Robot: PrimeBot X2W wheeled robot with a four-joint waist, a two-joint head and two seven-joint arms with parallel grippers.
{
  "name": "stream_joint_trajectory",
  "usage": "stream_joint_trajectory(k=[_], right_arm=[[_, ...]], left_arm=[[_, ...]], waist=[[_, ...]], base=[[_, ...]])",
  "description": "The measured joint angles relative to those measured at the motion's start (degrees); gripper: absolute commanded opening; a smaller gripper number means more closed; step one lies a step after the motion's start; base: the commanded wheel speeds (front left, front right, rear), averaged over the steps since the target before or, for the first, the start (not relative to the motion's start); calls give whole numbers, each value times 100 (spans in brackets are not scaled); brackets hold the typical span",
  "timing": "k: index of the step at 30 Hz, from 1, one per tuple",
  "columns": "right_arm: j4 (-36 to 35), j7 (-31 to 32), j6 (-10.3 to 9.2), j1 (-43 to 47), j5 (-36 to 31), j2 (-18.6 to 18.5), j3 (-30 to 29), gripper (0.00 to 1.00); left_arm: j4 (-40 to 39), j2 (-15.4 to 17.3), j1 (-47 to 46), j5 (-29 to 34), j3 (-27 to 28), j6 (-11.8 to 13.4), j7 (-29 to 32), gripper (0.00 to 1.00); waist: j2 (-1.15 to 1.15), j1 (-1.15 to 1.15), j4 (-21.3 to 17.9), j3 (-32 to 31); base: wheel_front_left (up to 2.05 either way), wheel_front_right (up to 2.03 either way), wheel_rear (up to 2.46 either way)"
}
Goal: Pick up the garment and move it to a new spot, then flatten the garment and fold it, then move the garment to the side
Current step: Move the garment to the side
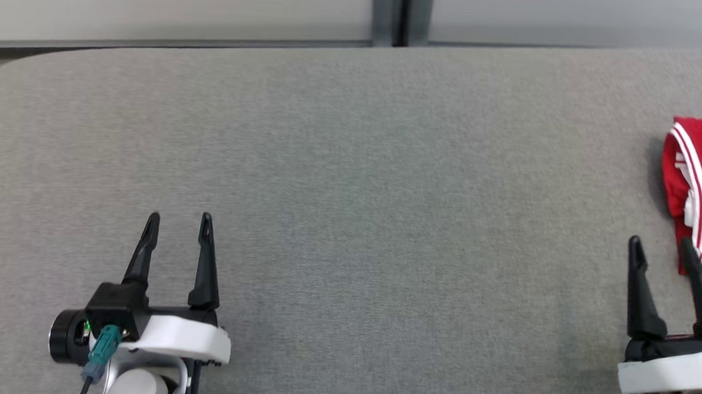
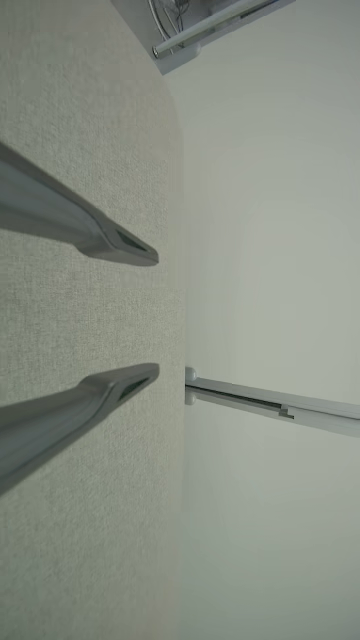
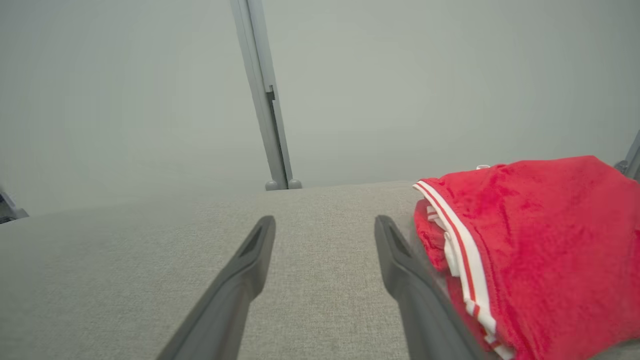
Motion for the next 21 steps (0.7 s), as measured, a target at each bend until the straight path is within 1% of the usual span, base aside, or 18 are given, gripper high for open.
stream_joint_trajectory(k=[4, 8, 12, 21], right_arm=[[-212, 165, 0, 236, -159, 79, 35, 100], [-411, 311, 0, 499, -301, 207, -19, 100], [-576, 460, 0, 784, -388, 316, -53, 100], [-822, 714, -1, 1283, -565, 521, -196, 100]], left_arm=[[63, 1, 248, -36, 74, -19, -1, 100], [59, 15, 504, -49, 126, -75, -5, 100], [134, 59, 740, -56, 103, -168, -8, 100], [238, 148, 1085, -85, 30, -225, 14, 100]], waist=[[0, 0, 230, -286], [0, 0, 367, -578], [0, 0, 396, -864], [0, 0, 367, -1394]], base=[[0, 0, 0], [0, 0, 0], [0, 0, 0], [0, 0, 0]])
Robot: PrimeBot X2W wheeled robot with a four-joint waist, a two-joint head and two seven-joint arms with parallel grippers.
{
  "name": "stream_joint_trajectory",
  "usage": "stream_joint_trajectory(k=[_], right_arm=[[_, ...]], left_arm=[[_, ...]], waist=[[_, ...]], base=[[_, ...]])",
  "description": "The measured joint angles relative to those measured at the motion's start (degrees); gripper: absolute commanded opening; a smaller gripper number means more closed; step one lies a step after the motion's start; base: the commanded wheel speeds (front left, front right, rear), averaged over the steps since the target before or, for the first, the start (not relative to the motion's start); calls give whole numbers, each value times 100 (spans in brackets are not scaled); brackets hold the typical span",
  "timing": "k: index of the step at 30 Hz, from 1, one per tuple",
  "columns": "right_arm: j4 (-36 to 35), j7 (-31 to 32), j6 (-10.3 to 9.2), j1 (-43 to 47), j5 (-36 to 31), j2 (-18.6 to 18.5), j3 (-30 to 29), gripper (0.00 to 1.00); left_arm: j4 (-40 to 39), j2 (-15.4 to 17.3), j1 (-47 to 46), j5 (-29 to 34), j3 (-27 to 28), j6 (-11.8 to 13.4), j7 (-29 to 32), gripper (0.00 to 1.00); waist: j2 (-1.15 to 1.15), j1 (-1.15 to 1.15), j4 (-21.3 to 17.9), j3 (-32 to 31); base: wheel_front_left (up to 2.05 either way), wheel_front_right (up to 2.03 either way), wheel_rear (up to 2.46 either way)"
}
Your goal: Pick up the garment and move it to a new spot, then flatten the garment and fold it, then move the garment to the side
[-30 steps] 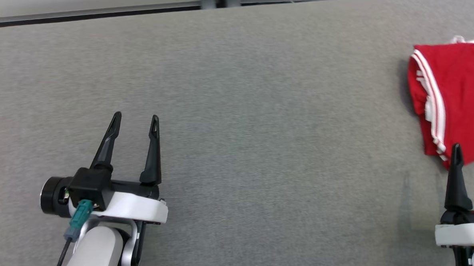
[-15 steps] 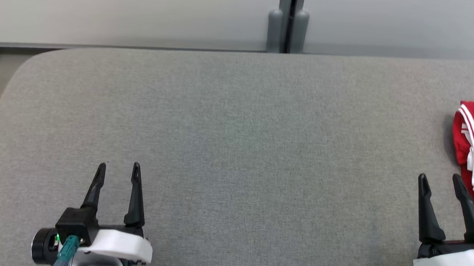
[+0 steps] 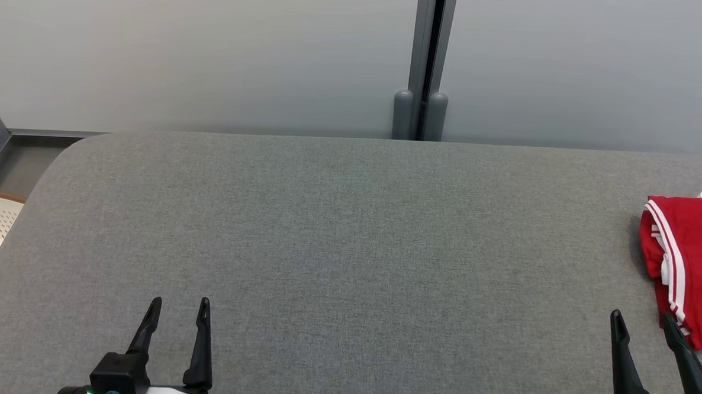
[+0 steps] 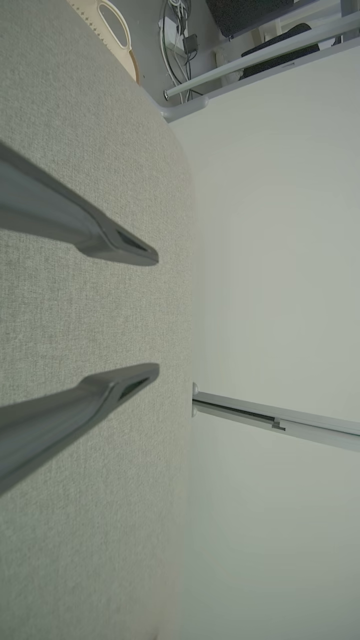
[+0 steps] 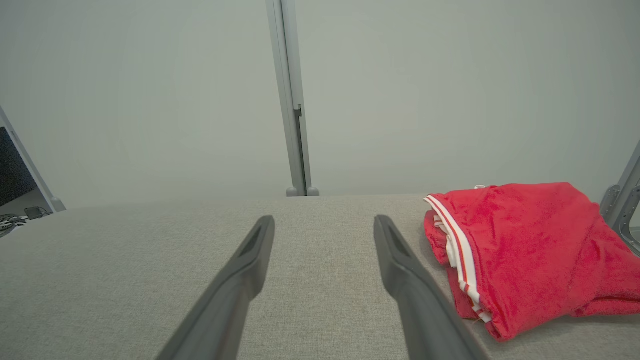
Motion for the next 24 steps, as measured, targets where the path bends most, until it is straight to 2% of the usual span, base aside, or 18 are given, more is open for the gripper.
stream_joint_trajectory(k=[24], right_arm=[[-174, 165, 0, 206, -164, 181, -35, 100]], left_arm=[[-25, 132, 10, 3, -172, 16, 147, 100]], waist=[[0, 0, -5, -97]], base=[[0, 0, 0]])
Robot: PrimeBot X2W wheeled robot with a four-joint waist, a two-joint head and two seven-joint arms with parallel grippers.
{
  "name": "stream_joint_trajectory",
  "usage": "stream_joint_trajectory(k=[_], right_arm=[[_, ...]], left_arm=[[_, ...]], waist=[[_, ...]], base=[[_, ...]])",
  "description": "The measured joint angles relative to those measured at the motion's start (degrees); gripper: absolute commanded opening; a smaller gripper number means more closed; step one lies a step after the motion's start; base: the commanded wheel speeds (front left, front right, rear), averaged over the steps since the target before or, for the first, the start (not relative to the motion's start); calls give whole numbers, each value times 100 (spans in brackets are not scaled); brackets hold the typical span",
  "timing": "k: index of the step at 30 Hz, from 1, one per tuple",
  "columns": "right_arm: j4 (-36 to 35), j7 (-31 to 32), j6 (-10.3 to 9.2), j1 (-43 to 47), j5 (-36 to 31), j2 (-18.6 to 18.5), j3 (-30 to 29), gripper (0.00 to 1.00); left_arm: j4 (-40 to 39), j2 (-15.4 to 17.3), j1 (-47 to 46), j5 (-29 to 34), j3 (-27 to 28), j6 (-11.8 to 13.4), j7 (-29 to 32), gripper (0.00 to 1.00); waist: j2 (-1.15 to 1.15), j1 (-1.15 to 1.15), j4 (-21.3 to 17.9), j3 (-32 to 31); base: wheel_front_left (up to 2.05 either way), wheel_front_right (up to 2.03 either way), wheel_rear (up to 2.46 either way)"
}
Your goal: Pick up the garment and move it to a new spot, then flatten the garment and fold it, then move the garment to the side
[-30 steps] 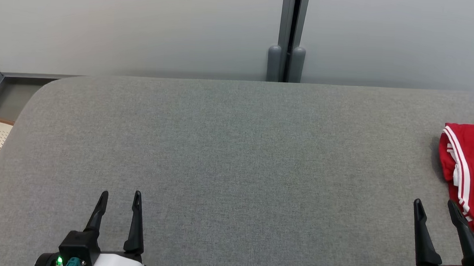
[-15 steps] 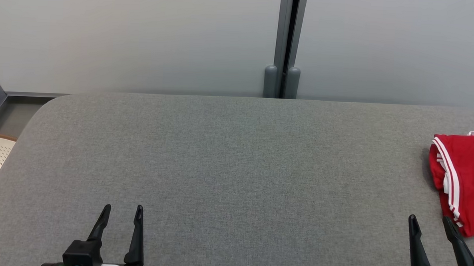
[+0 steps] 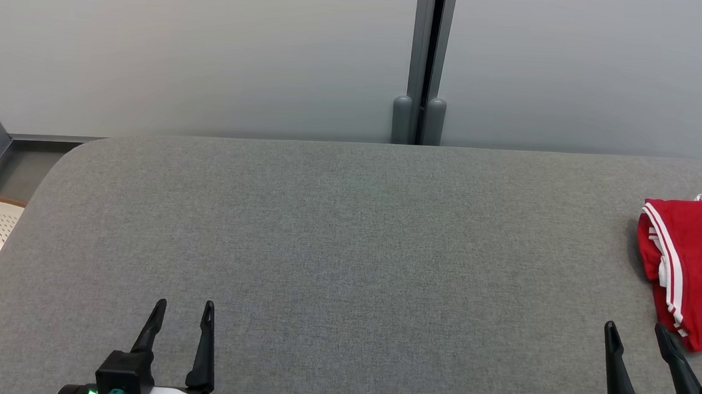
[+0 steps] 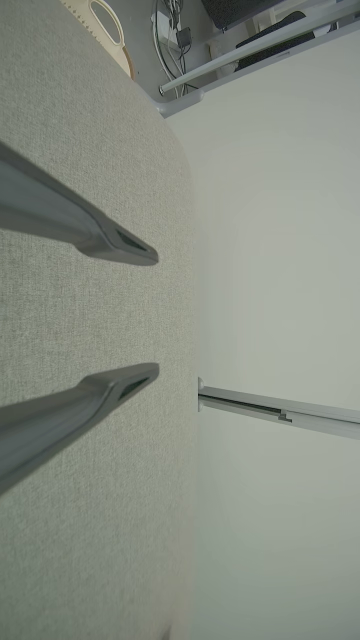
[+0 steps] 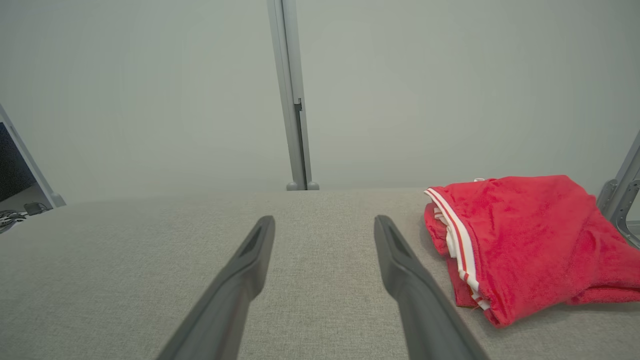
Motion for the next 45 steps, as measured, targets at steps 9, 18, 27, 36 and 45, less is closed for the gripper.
stream_joint_trajectory(k=[9, 18, 27, 36, 45], right_arm=[[1, -1, 0, 74, 3, 20, 11, 100], [-37, 8, 0, 86, 3, 16, 4, 100], [296, 15, 1, 80, 489, 94, 60, 0], [535, 81, 1, -158, 1488, 79, 63, 0], [732, 133, 1, -376, 2366, 59, 63, 0]], left_arm=[[11, 25, -29, -3, -26, 43, 12, 100], [41, 34, -46, -23, -101, 60, 20, 100], [282, -90, 140, -470, -56, -20, 175, 0], [303, -164, 51, -1358, 182, -182, 398, 0], [313, -207, -64, -2153, 394, -339, 582, 0]], waist=[[0, 0, -5, 20], [0, 0, 9, 12], [0, 0, -16, 19], [0, 0, -57, 31], [0, 0, -99, 42]], base=[[0, 0, 0], [0, 0, 0], [0, 0, 0], [0, 0, 0], [0, 0, 0]])
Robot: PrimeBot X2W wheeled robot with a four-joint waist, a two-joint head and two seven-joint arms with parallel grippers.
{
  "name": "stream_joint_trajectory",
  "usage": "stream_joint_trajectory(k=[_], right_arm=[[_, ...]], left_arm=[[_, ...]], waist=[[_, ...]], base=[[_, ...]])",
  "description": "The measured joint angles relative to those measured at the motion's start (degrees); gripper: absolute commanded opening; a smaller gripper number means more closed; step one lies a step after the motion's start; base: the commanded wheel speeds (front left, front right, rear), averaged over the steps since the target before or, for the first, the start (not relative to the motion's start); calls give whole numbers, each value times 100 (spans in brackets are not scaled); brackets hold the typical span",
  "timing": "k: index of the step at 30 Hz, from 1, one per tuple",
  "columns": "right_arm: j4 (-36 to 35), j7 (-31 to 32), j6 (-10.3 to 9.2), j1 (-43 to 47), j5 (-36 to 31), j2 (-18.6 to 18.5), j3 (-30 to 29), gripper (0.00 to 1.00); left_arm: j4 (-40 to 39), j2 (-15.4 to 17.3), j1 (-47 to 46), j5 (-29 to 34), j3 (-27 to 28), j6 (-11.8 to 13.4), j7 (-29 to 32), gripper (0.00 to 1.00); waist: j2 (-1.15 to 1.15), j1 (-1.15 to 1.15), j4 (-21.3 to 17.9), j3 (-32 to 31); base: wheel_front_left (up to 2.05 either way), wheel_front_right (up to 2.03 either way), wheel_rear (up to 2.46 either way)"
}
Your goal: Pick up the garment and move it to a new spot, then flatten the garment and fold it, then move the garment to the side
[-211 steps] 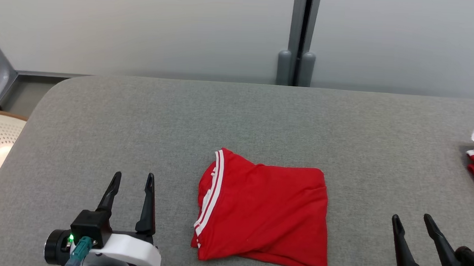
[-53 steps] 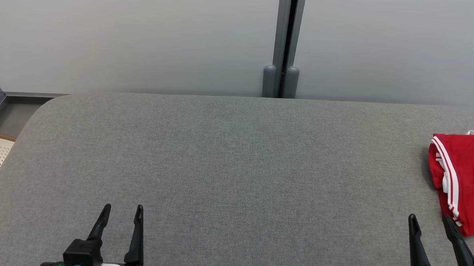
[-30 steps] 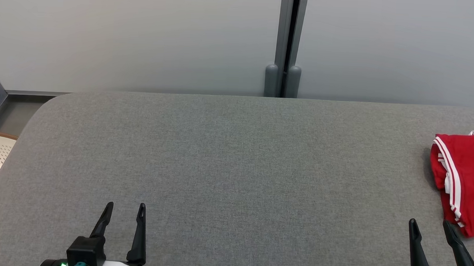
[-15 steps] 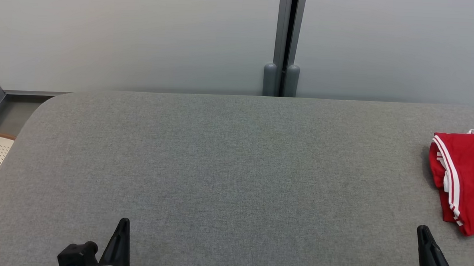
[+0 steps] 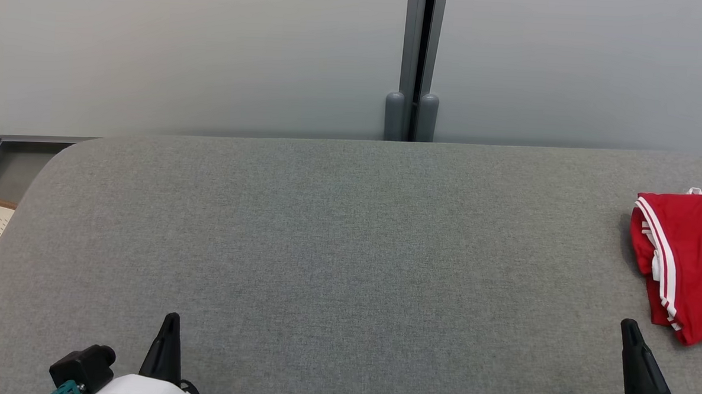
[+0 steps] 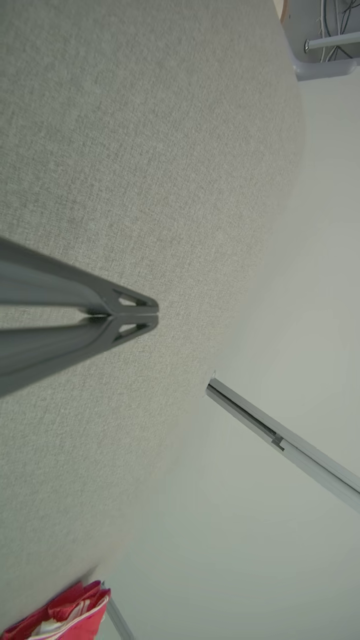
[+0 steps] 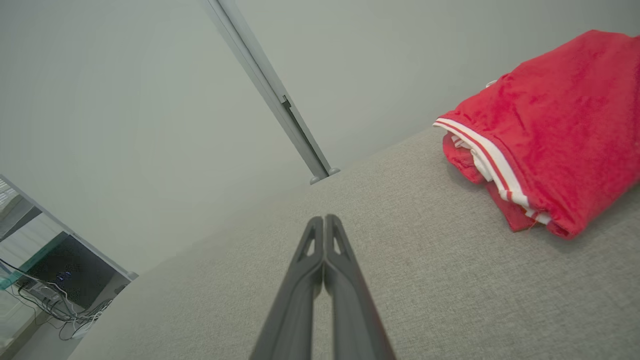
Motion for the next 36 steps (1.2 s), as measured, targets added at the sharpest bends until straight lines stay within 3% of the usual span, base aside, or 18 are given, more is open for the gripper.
stream_joint_trajectory(k=[36], right_arm=[[608, 234, -5, -682, 2740, -23, -47, 0]], left_arm=[[23, -171, -402, -2521, 671, -483, 646, 0]], waist=[[0, 0, -167, 47]], base=[[0, 0, 0]])
